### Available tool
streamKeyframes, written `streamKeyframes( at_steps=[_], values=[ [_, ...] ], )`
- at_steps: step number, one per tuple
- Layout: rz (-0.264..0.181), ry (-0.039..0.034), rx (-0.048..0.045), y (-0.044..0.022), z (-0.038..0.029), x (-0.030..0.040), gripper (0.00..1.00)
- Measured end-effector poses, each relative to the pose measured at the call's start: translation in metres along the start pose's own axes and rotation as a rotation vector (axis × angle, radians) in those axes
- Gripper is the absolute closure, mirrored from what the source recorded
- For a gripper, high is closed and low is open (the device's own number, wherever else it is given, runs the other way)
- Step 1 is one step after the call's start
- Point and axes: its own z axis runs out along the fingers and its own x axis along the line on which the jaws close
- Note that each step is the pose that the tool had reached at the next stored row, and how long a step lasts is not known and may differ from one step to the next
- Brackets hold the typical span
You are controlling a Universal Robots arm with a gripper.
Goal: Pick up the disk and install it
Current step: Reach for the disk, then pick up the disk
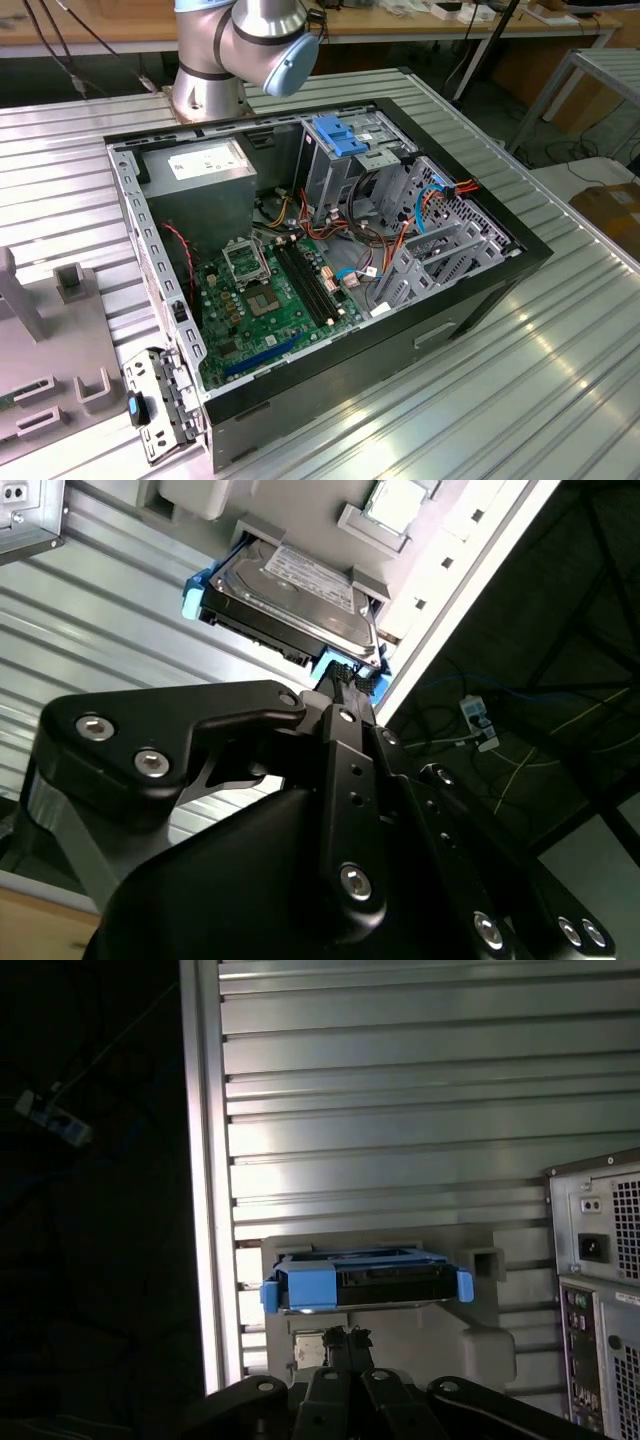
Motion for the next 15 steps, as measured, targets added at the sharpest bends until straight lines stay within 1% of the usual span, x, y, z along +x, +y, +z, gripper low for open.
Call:
streamKeyframes(
  at_steps=[5, 15],
  values=[
    [0.0, -0.0001, -0.0001, -0.0001, 0.0, 0.0012, 0.89],
    [-0.001, -0.0001, -0.0001, -0.0001, 0.0, 0.0015, 0.89]
  ],
)
